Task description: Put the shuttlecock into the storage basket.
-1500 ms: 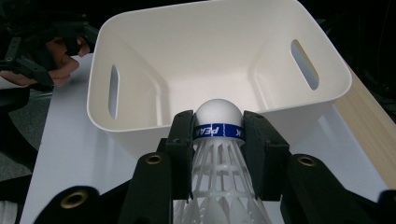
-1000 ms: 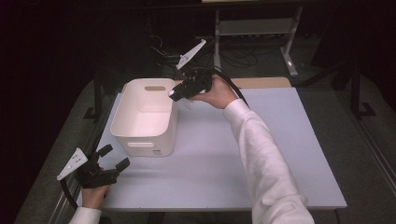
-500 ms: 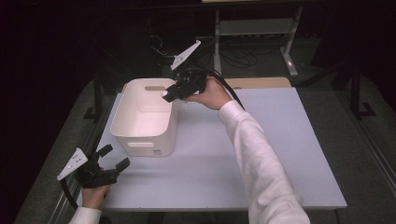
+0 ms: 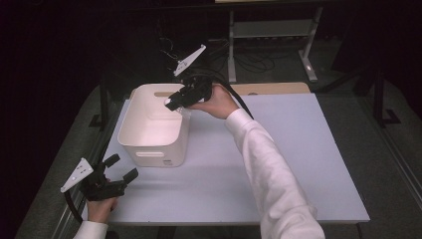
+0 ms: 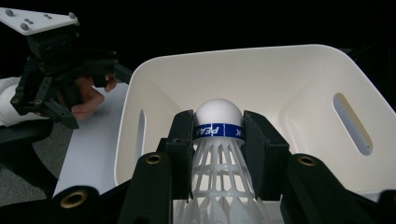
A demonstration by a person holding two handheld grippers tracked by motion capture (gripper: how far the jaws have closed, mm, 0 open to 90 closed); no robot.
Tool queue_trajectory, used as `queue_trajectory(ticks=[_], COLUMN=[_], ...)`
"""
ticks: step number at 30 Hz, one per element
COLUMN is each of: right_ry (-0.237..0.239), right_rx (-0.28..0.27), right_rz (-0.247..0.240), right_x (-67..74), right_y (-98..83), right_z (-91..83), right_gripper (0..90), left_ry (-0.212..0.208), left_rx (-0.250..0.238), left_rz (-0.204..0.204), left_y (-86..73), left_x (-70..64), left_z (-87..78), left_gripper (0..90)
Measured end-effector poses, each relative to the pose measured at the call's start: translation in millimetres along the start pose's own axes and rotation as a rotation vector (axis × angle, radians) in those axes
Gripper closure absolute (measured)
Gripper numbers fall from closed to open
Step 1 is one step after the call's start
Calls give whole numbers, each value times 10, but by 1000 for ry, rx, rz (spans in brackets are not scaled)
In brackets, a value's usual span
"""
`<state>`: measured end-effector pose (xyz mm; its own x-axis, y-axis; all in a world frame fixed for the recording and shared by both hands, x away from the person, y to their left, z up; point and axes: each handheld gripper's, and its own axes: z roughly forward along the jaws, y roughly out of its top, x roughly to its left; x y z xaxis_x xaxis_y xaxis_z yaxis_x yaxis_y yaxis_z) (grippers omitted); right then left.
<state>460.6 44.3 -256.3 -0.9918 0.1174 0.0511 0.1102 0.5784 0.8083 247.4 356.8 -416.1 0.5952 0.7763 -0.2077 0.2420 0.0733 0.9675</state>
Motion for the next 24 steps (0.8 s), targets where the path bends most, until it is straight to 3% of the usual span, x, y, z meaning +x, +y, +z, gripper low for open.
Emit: queue_trajectory(ticks=[7, 24], right_ry=[4, 43], right_rx=[9, -16], right_rz=[-17, 4], right_x=[9, 15], right_y=[52, 102], right_z=[95, 326], right_gripper=[639, 640], left_ry=[3, -1], left_rx=[3, -1], left_rz=[-1, 1], left_y=[-1, -3], left_x=[0, 6], left_z=[1, -4], left_gripper=[0, 0])
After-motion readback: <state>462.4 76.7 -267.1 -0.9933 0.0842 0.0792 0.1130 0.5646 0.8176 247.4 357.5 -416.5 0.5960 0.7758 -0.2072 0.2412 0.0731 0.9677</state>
